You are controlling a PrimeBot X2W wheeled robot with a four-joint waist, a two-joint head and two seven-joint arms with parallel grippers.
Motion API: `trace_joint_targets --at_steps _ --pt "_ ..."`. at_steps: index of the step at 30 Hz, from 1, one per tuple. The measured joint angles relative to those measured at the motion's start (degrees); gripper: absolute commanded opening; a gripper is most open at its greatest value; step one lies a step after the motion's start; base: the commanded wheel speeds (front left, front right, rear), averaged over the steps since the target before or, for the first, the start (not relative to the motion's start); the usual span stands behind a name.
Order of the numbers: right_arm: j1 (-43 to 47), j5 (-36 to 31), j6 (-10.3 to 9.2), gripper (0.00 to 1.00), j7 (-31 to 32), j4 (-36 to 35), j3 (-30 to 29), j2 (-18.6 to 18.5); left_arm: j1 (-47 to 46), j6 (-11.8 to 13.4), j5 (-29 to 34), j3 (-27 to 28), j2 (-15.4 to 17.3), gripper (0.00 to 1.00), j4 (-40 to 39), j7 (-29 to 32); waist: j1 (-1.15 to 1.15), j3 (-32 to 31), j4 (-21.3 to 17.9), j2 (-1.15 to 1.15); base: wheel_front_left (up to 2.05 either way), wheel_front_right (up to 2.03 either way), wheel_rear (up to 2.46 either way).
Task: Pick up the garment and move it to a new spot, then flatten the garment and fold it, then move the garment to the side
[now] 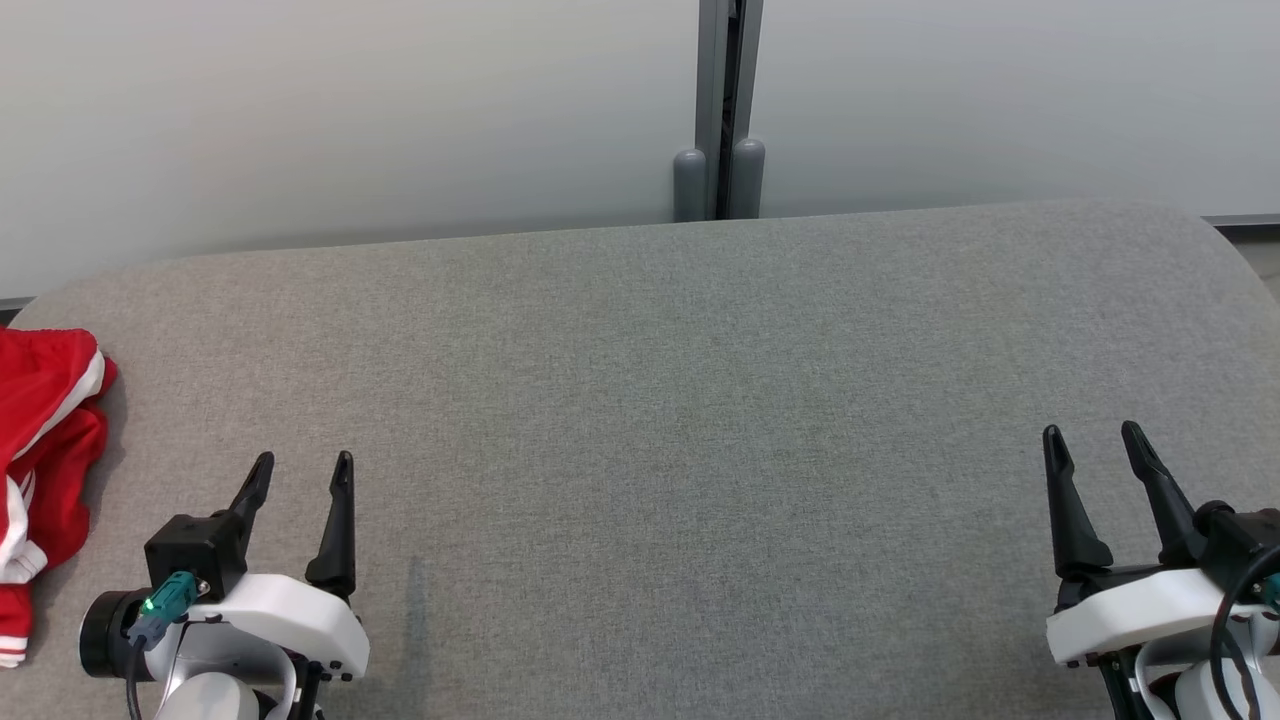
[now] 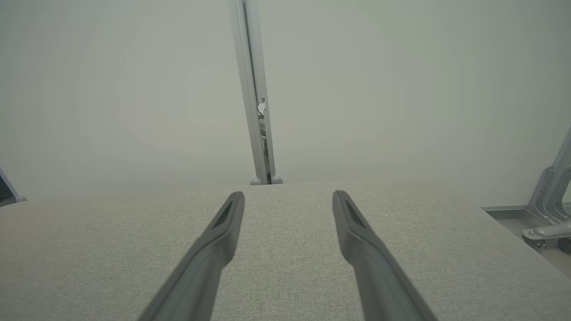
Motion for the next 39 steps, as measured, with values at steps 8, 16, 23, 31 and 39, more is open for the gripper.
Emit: trace_joint_targets --at_steps 8,16,23,31,39 --pt "-0.25 0.41 0.0 1.0 0.0 0.23 0.09 -0.25 0.02 0.25 -0.37 -0.24 0.11 1.0 -0.24 0.18 0.0 0.18 0.24 0.0 0.0 0.0 0.0" --pt "-0.41 0.89 0.0 1.0 0.0 0.46 -0.08 -0.45 0.01 0.62 -0.82 -0.51 0.2 1.0 -0.26 0.16 0.0 0.3 0.97 0.0 0.0 0.0 0.0" --pt "-0.71 0.97 0.0 1.0 0.05 0.02 -0.11 -0.64 -0.28 1.54 -2.35 0.89 0.38 1.0 0.07 -0.93 0.0 0.39 3.67 0.0 0.0 0.0 0.0" --pt "-0.93 1.12 0.0 1.0 1.07 -1.88 0.86 -0.71 -0.71 2.11 -3.57 1.98 0.9 1.0 0.38 -1.6 0.0 0.31 9.36 0.0 0.0 0.0 0.0" --pt "-0.92 0.69 0.0 1.0 2.38 -3.96 2.34 -0.46 -1.2 2.6 -4.71 3.08 1.16 1.0 0.45 -2.36 0.0 0.15 16.45 0.0 0.0 0.0 0.0"
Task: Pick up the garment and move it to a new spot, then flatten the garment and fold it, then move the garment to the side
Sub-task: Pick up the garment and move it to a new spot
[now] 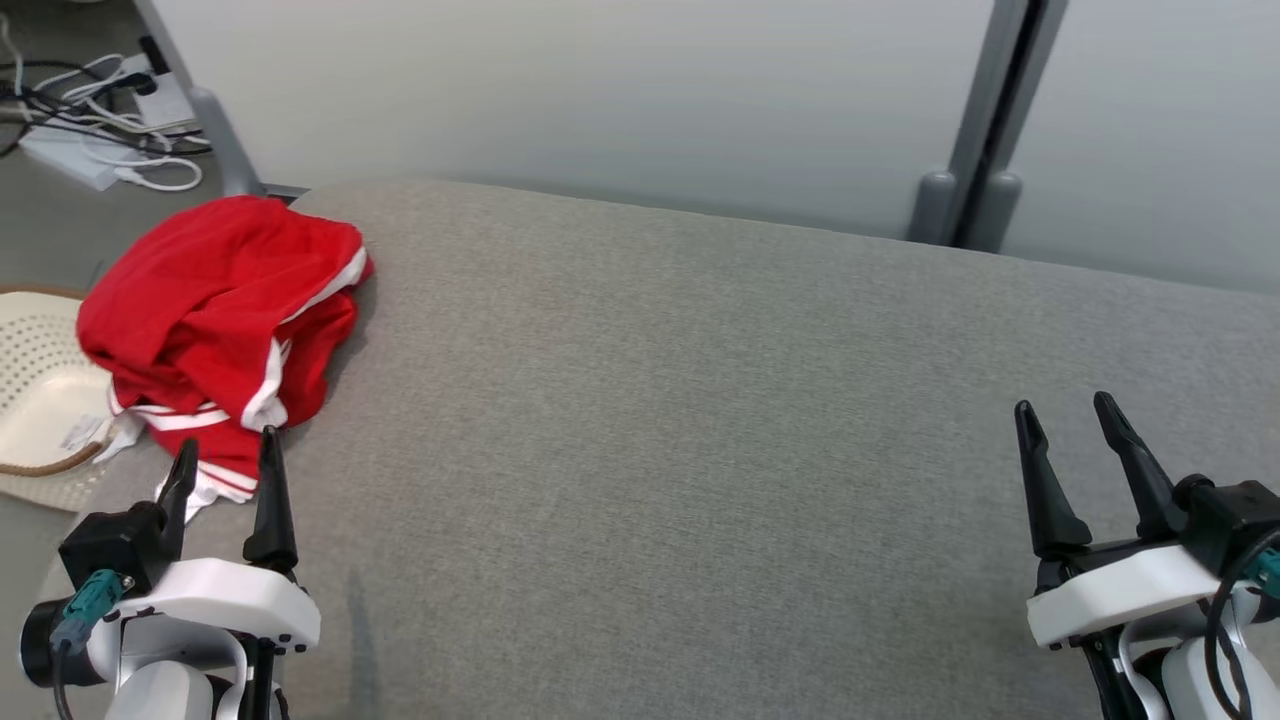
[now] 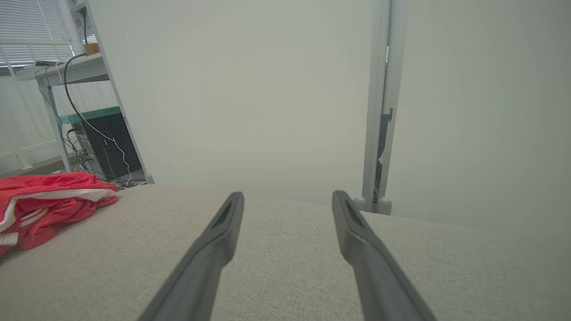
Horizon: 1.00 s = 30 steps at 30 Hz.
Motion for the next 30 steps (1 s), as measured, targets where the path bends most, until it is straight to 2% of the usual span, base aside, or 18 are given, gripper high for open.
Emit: trace_joint_targets --at_steps 6,12,30 --pt "0.01 0.01 0.0 1.0 1.11 -1.27 1.23 0.24 0.58 0.67 -0.71 0.68 0.1 1.0 -0.44 -0.33 0.0 -0.51 4.57 0.0 0.0 0.0 0.0" --pt "0.26 0.07 0.0 1.0 1.8 -1.65 1.2 0.19 1.15 0.68 -1.36 0.93 0.13 1.0 -0.18 -0.83 0.0 -1.15 7.37 0.0 0.0 0.0 0.0" --pt "0.36 0.44 0.0 1.0 2.18 -1.8 0.89 0.11 0.85 1.18 -1.86 0.08 0.27 1.0 0.41 -1.45 0.0 -1.29 8.84 0.0 0.0 0.0 0.0"
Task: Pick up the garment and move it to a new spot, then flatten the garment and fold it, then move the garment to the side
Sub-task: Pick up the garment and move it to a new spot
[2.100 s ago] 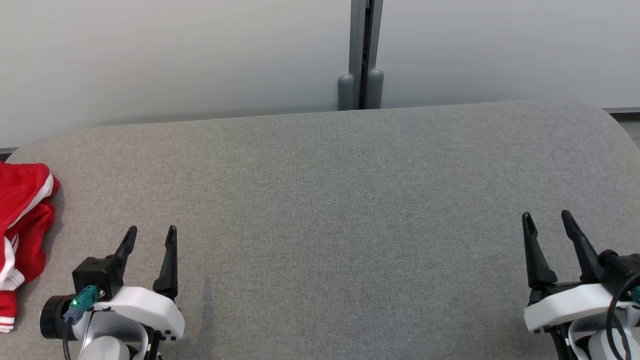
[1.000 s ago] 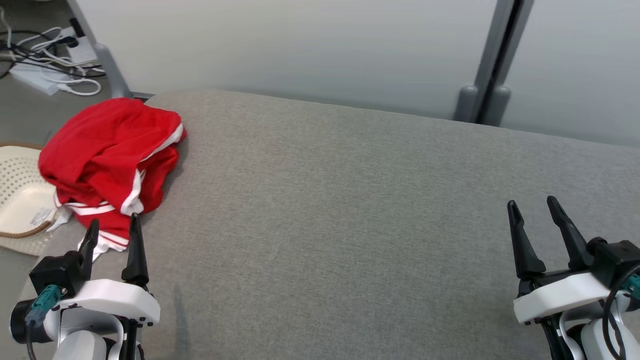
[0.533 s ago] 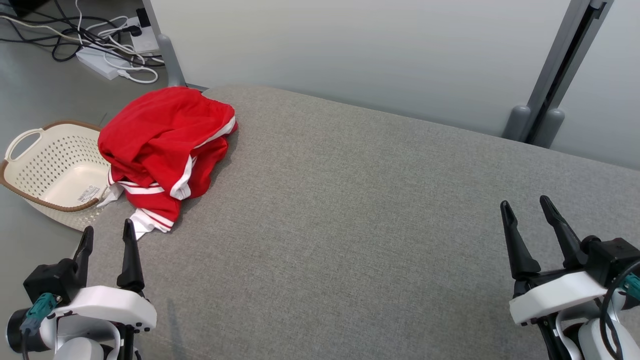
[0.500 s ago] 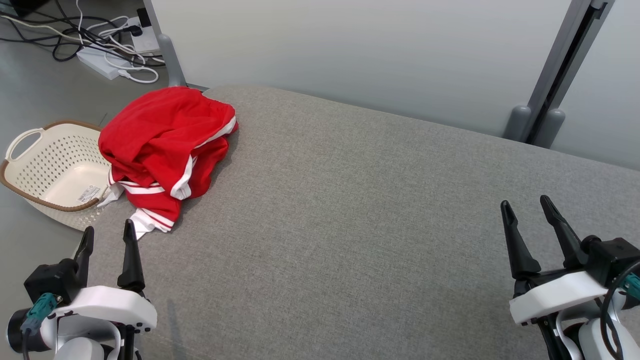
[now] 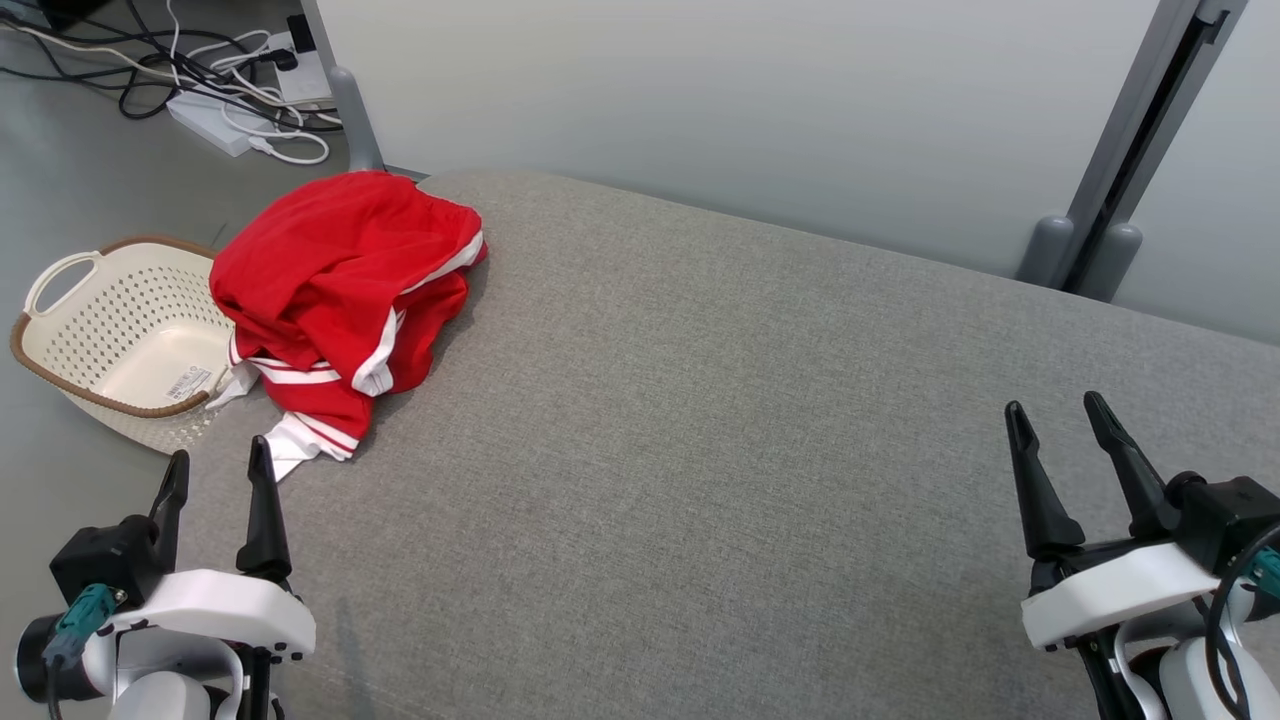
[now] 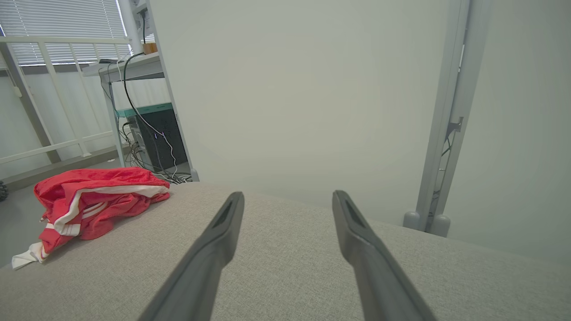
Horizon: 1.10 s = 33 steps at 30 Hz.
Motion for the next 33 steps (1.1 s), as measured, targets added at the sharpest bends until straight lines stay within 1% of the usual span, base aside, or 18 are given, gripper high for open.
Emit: trace_joint_targets --at_steps 8,15,19,20,23,27,33 --pt "-0.18 -0.01 0.0 1.0 0.09 -0.45 0.27 0.11 -3.14 0.26 -0.1 -0.07 0.56 1.0 -1.89 -0.31 0.0 0.75 0.28 0.0 0.0 0.0 0.0" --pt "-1.41 -0.4 0.0 1.0 1.58 -2.53 0.47 -1.1 -11.36 0.19 -0.57 -0.15 1.15 1.0 -2.88 -0.36 0.0 3.75 -0.88 0.0 0.0 0.0 0.0" --pt "-2.76 -0.94 0.0 1.0 3.14 -4.45 0.55 -2.0 -16.75 -0.37 -1.03 0.19 1.82 1.0 -0.82 -0.54 0.0 6.85 -2.06 0.0 0.0 0.0 0.0" --pt "-2.76 -0.94 0.0 1.0 3.14 -4.45 0.55 -2.0 -16.75 -0.37 -1.03 0.19 1.82 1.0 -0.82 -0.54 0.0 6.85 -2.06 0.0 0.0 0.0 0.0" --pt "-3.88 -1.15 0.0 1.0 4.14 -6.02 0.38 -2.91 -20.62 -1.14 -1.81 0.46 2.41 1.0 2.53 -0.53 0.0 9.59 -3.1 0.0 0.0 0.0 0.0" --pt "-5.26 -1.56 0.0 1.0 5.3 -8.01 0.46 -3.64 -25.22 -2.7 -3.38 0.91 3.23 1.0 9.9 0.22 0.0 13.58 -4.47 0.0 0.0 0.0 0.0" --pt "-6.82 -1.65 0.0 1.0 6.15 -9.44 0.57 -4.6 -30.28 -6.41 -4.59 -0.53 3.52 1.0 23.31 2.3 0.0 18.88 -6.11 0.0 0.0 0.0 0.0"
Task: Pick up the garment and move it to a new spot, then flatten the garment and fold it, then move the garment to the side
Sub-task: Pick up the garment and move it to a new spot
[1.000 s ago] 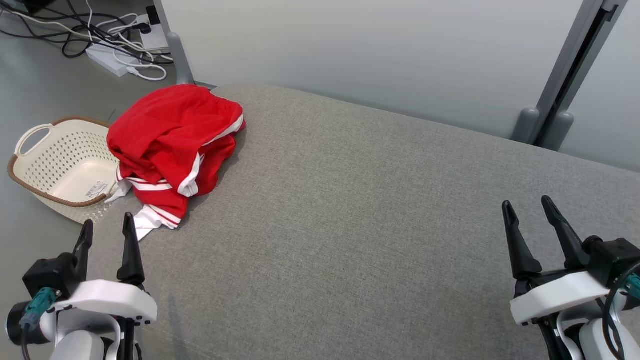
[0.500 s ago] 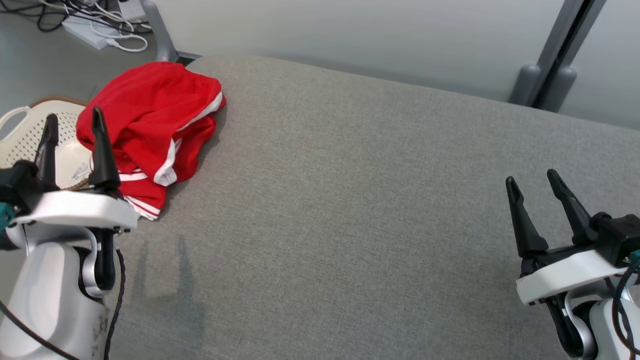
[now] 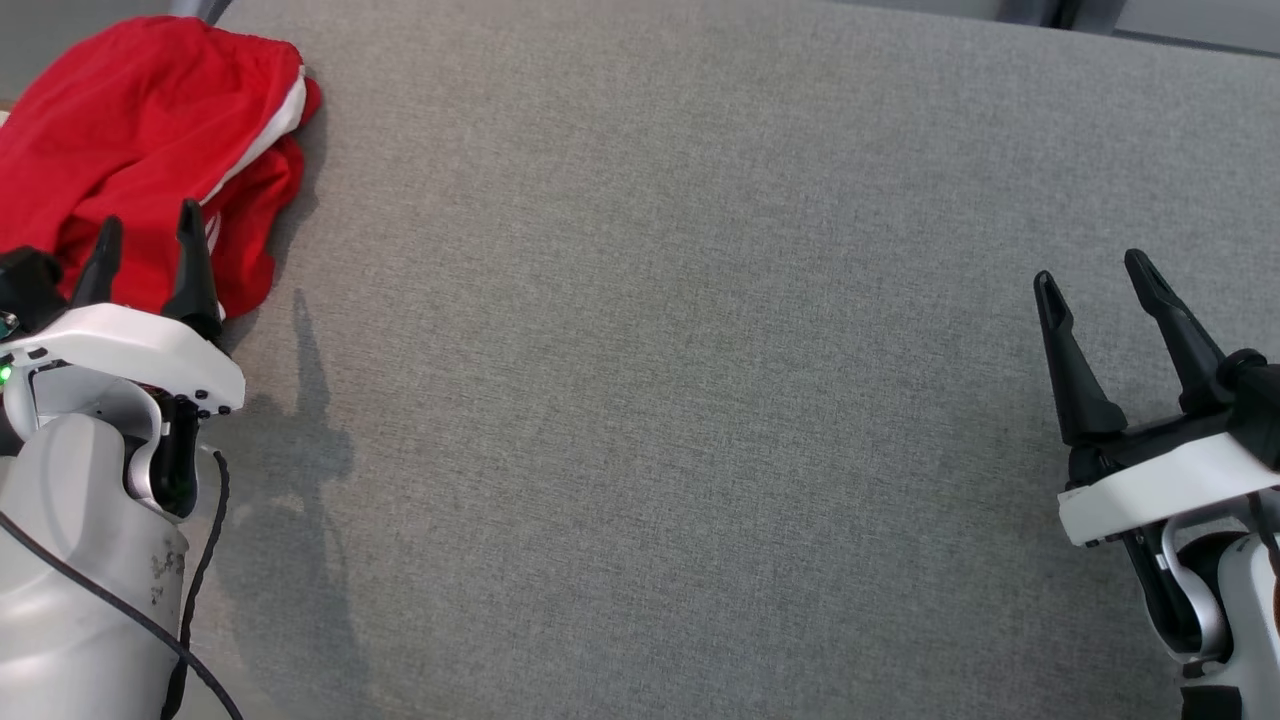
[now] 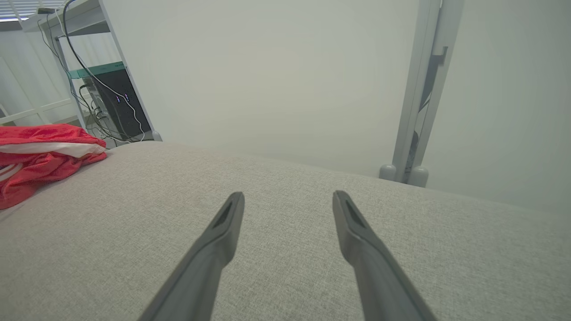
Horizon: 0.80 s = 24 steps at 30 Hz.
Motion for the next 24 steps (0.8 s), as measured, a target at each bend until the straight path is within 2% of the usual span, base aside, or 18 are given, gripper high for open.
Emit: trace_joint_targets --at_steps 9,10,11,17,24 --pt "-2.31 -0.34 0.0 1.0 0.58 -1.09 0.66 -0.55 -6.62 -1.66 -1.3 -0.44 0.69 1.0 14.54 0.19 0.0 4.7 -1.3 0.0 0.0 0.0 0.0" --pt "-2.41 -0.34 0.0 1.0 0.59 -1.05 0.68 -0.66 -7.27 -1.74 -1.4 -0.48 0.82 0.56 15.64 0.05 0.0 4.98 -1.4 0.0 0.0 0.0 0.0" --pt "-2.58 -0.33 0.0 1.0 0.59 -1.0 0.66 -0.76 -7.69 -1.89 -1.43 -0.55 0.98 0.0 16.44 -0.3 0.0 5.17 -1.49 0.0 0.0 0.0 0.0" --pt "-2.93 -0.33 0.0 1.0 -0.2 0.04 0.05 -0.55 -9.61 -2.54 -1.03 -1.11 2.49 0.0 19.49 -3.03 0.0 4.69 -1.72 0.0 0.0 0.0 0.0" --pt "-2.27 0.13 0.0 1.0 -2.3 1.91 -0.48 1.15 -9.6 -2.66 0.13 -0.86 5.58 0.0 16.28 -4.79 0.0 1.18 -1.79 0.0 0.0 0.0 0.0"
